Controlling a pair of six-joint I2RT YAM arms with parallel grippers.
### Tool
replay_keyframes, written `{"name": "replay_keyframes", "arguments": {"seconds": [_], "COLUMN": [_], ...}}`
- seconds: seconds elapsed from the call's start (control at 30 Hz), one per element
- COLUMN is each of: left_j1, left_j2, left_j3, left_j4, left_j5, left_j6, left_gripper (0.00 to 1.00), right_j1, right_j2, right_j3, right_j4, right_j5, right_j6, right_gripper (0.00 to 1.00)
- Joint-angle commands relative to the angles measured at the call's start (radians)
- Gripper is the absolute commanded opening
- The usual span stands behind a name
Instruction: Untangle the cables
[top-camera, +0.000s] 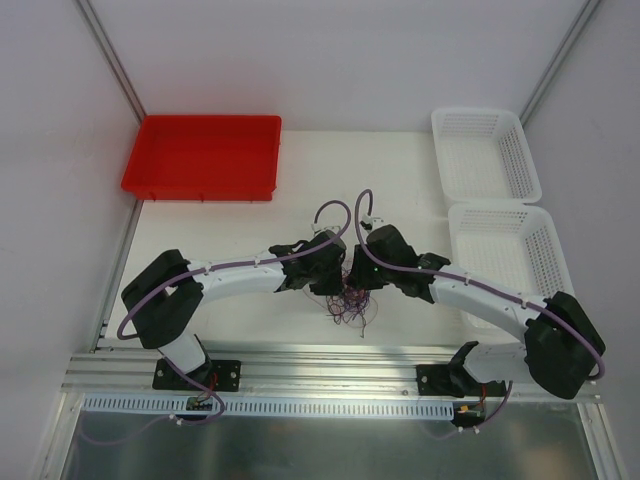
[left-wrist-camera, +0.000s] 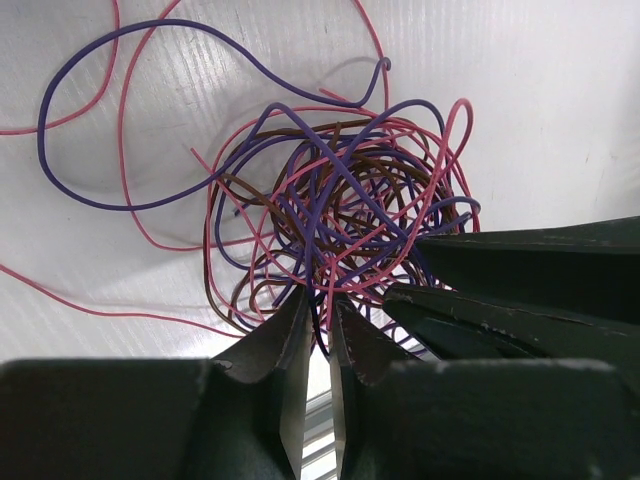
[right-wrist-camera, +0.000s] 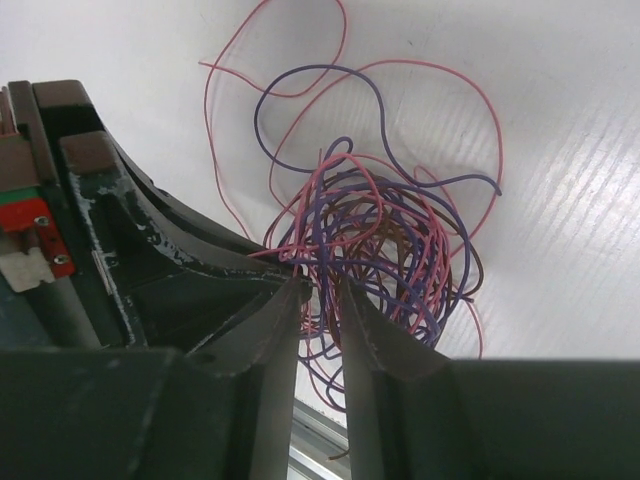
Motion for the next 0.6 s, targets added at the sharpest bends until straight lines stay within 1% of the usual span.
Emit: {"name": "replay_keyframes", "arguments": {"seconds": [0.0, 0.13, 0.17, 0.23, 0.27, 0.4, 0.43, 0.53, 0.57], "left_j1": [-0.002, -0.002, -0.002, -0.001, -0.001, 0.022, 0.037, 0.071, 0.097], "left_j2": [-0.043, -0.041, -0.044, -0.049, -0.052, -0.085, -0.093, -0.13, -0.139], "left_j3": [0.006, 0.011, 0.011, 0.003, -0.002, -0.037, -0.052, -0.089, -0.097], "left_j4": [-0.005, -0.005, -0.004, -0.004, -0.007, -0.005, -0.005, -0.005, -0.005], "left_j5": [-0.032, -0.031, -0.031, -0.038, -0.043, -0.05, -0.052, -0.055, -0.057], "left_j6": [-0.004, -0.003, 0.0, -0.004, -0.007, -0.061, -0.072, -0.116, -0.124], "left_gripper": [0.11, 0.11, 0.11, 0.13, 0.14, 0.2, 0.22, 0.26, 0.3], "right_j1": [-0.002, -0.001, -0.001, -0.001, -0.001, -0.001, -0.001, -0.001, -0.001], "right_j2": [0.003, 0.02, 0.026, 0.021, 0.006, -0.065, -0.077, -0.138, -0.154], "right_j3": [-0.003, -0.013, -0.013, -0.01, -0.001, 0.068, 0.085, 0.154, 0.168], "right_j4": [0.058, 0.067, 0.069, 0.063, 0.046, -0.058, -0.116, -0.193, -0.236], "right_j5": [-0.023, -0.023, -0.02, -0.016, -0.013, 0.012, 0.018, 0.05, 0.05], "right_j6": [0.017, 0.017, 0.017, 0.013, 0.01, -0.038, -0.064, -0.107, -0.114], "right_gripper": [0.24, 0.19, 0.12, 0.06, 0.01, 0.01, 0.01, 0.01, 0.01]}}
